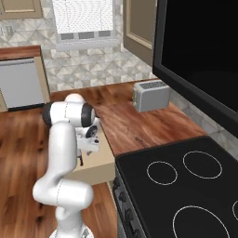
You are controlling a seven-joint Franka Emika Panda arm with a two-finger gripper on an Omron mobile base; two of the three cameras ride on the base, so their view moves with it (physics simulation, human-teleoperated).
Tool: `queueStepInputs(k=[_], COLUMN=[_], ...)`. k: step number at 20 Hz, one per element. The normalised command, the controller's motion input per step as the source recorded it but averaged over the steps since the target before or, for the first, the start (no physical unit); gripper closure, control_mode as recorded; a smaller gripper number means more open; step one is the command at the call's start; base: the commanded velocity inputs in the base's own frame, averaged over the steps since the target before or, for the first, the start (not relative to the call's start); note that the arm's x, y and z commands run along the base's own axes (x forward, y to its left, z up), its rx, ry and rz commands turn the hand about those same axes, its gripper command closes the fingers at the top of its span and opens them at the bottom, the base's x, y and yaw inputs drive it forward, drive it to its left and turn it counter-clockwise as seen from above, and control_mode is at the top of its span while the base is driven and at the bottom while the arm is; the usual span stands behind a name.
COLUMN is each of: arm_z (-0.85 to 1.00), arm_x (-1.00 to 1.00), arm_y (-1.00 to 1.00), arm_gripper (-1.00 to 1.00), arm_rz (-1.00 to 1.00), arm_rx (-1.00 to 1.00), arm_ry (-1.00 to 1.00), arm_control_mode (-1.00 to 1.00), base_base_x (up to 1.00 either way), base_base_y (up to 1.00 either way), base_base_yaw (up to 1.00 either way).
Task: Pick up the metallic utensils from the counter and place them in the open drawer. Make sure not to pick up any wooden utensils.
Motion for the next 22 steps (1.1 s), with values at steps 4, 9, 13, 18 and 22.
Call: queueStepInputs(k=[4,9,13,18,22], arm_z=[0.96,0.87,0.73,0.82,1.00], arm_x=[-0.46,-0.89,-1.00,-0.98,-0.46], arm_y=[0.00,-0.05,-0.03,-0.05,0.00], arm_gripper=[-1.00,-1.00,-1.00,-1.00,-1.00], arm_rz=[0.00,0.00,0.00,0.00,0.00], arm_rx=[0.00,0.00,0.00,0.00,-0.09], arm_ry=[-0.05,-0.15,-0.23,-0.24,-0.04], arm_control_mode=[-1.00,-1.00,-1.00,-1.00,-1.00], base_base_x=[0.00,0.00,0.00,0.00,0.00], base_base_y=[0.00,0.00,0.00,0.00,0.00], base_base_yaw=[0.00,0.00,0.00,0.00,0.00])
